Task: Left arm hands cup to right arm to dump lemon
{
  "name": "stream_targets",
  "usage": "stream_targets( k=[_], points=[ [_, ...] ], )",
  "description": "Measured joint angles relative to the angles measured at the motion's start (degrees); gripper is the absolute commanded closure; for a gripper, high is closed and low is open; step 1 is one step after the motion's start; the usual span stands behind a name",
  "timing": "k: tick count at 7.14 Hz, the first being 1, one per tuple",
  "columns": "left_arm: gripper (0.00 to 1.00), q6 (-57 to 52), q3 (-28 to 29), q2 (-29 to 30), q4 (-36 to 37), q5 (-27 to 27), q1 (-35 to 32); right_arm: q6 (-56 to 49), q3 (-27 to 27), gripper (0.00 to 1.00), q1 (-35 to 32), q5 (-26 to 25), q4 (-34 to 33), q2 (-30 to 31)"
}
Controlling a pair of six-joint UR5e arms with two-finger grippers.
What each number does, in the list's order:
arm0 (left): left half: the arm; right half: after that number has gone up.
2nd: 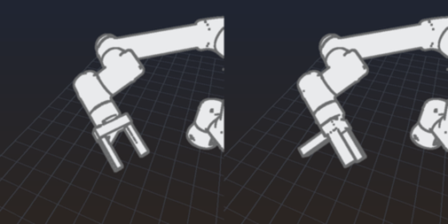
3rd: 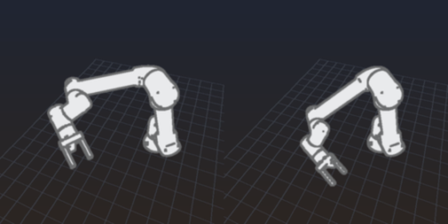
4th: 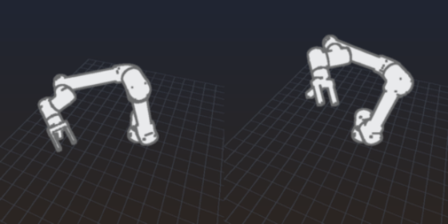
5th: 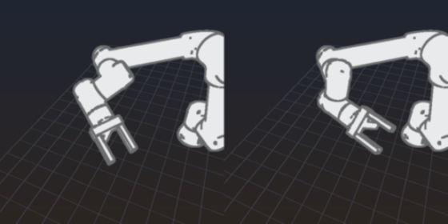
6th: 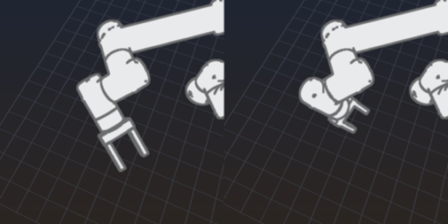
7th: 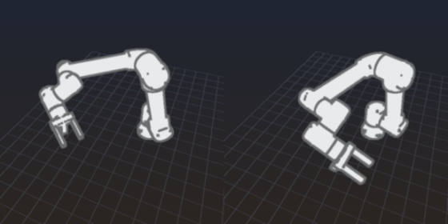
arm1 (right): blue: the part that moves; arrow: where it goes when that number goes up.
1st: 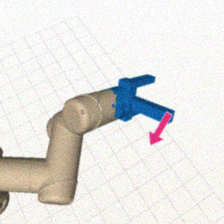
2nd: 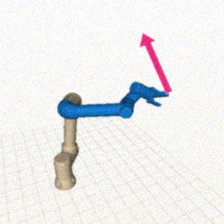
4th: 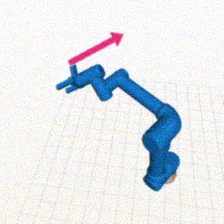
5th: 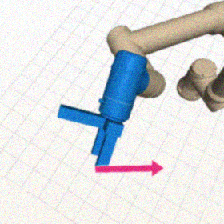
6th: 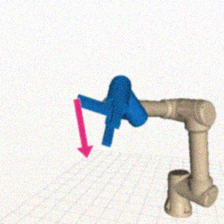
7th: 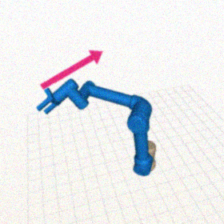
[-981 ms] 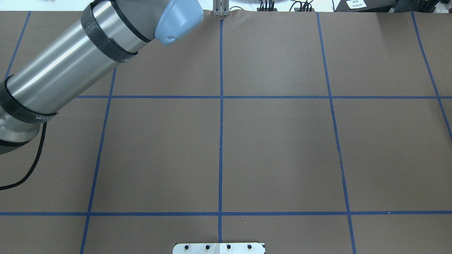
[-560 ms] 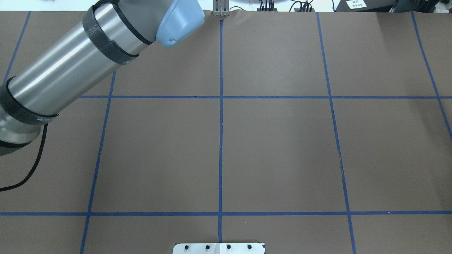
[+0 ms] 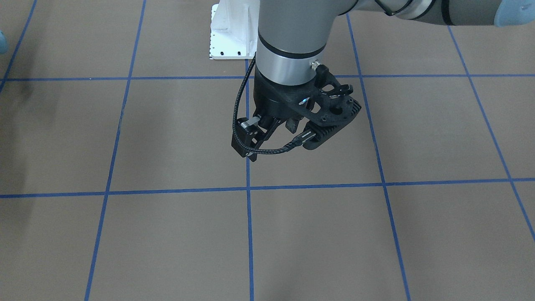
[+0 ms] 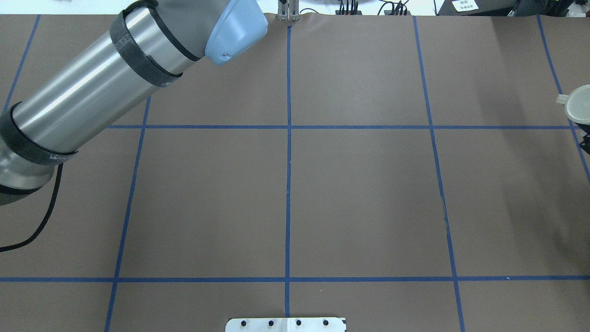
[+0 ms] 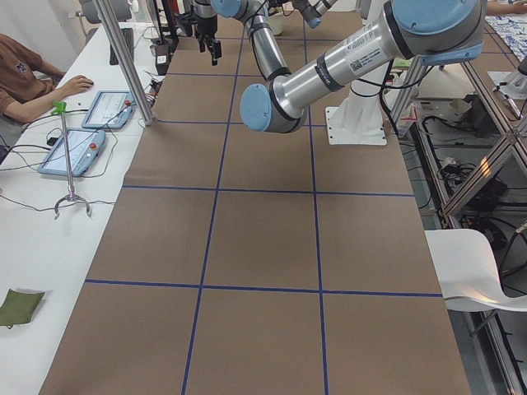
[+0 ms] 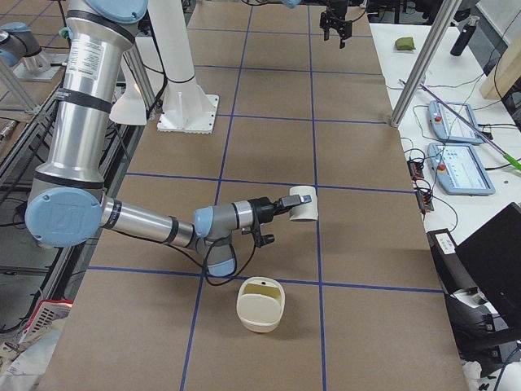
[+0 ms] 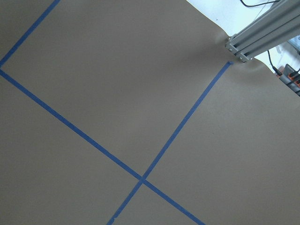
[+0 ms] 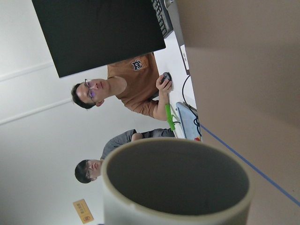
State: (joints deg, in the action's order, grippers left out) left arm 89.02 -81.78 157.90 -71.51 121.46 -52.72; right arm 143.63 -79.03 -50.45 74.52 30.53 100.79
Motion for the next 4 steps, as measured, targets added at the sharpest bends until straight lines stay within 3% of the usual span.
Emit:
stream_targets(
  k=[2, 4],
  points=[
    [0.00, -3.4, 0.4, -0.2, 0.0, -0.2, -0.3, -16.2, -2.4, 0.69, 3.7, -0.1, -8.5, -7.0],
    [0.00, -6.5, 1.4, -0.4, 0.0, -1.2, -1.0, -33.9, -9.1, 0.67, 7.5, -0.6, -26.0, -15.3]
  ],
)
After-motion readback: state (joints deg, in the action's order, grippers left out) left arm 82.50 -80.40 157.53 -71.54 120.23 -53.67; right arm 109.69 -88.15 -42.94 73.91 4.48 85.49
